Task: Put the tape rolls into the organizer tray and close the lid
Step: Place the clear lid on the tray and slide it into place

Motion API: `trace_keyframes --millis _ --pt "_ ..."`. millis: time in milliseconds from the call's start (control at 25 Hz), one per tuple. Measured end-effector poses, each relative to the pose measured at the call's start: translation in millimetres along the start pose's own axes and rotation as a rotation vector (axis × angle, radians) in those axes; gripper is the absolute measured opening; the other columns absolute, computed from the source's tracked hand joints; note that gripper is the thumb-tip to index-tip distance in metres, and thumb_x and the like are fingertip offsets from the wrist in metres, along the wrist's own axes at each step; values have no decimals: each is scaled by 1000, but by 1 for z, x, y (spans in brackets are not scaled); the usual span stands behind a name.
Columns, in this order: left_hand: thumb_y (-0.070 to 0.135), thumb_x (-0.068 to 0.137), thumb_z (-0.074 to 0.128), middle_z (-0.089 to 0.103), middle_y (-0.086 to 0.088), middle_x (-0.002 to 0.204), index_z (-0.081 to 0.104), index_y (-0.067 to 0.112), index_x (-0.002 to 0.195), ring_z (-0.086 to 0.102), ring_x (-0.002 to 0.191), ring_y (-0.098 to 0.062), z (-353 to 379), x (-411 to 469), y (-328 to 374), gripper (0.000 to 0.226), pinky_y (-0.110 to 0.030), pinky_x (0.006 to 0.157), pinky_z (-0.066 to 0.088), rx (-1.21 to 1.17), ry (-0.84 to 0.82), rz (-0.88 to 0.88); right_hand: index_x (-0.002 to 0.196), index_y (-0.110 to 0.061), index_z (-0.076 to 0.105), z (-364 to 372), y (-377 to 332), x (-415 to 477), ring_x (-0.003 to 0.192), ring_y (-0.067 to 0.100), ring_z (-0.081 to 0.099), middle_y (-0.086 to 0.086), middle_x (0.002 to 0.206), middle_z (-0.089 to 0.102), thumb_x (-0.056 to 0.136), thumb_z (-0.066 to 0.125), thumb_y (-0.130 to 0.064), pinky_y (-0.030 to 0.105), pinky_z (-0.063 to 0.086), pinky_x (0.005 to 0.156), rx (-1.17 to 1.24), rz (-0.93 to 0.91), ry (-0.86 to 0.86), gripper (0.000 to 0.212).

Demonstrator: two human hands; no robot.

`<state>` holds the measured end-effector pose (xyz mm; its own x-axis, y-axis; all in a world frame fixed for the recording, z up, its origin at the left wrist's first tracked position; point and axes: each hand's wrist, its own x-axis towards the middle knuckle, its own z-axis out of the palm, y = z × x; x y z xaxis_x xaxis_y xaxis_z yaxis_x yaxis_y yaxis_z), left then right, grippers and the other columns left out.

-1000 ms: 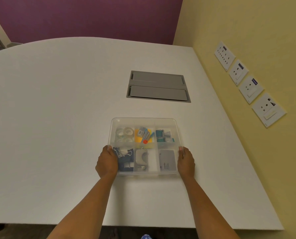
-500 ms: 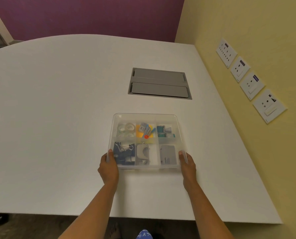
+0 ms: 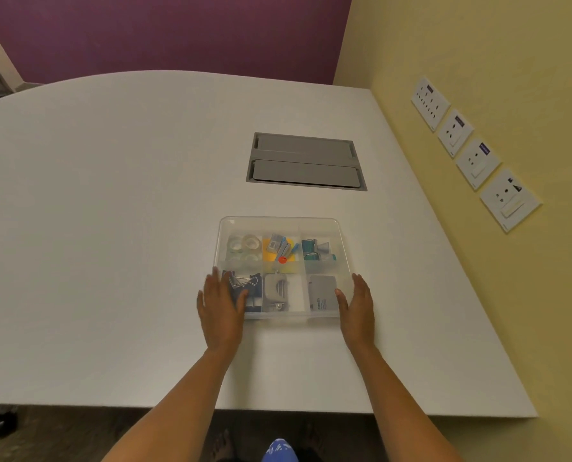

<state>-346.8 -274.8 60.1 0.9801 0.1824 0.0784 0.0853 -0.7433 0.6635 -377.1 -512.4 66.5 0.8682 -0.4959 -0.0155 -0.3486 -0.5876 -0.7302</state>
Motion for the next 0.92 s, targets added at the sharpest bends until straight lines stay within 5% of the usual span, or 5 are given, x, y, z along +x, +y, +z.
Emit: trace_keyframes --millis 160,360,680,920 --pt "70 88 14 21 1 160 32 29 147 12 150 -21 11 -11 14 74 -41 121 -2 228 -182 272 146 -19 35 6 -8 -2 149 22 16 4 160 20 97 48 -41 38 16 121 -334 -319 -155 55" --pt "83 63 -23 16 3 161 23 37 148 7 151 -23 16 -11 17 107 -41 117 -12 330 -236 294 149 -35 21 18 -14 -4 151 15 2 -7 162 9 93 37 -61 40 2 123 -480 -374 -314 64" --pt "84 60 -25 13 5 162 19 39 149 5 151 -21 14 -11 19 108 -42 119 -10 388 -251 286 151 -36 13 20 -14 -4 151 15 -3 -7 163 4 92 35 -63 41 0 123 -548 -361 -342 68" --pt "70 89 21 20 4 160 27 37 147 12 150 -22 16 -3 20 68 -44 121 -2 386 -279 262 147 -35 27 21 -16 0 150 15 9 -7 161 16 95 36 -59 41 9 122 -514 -365 -279 58"
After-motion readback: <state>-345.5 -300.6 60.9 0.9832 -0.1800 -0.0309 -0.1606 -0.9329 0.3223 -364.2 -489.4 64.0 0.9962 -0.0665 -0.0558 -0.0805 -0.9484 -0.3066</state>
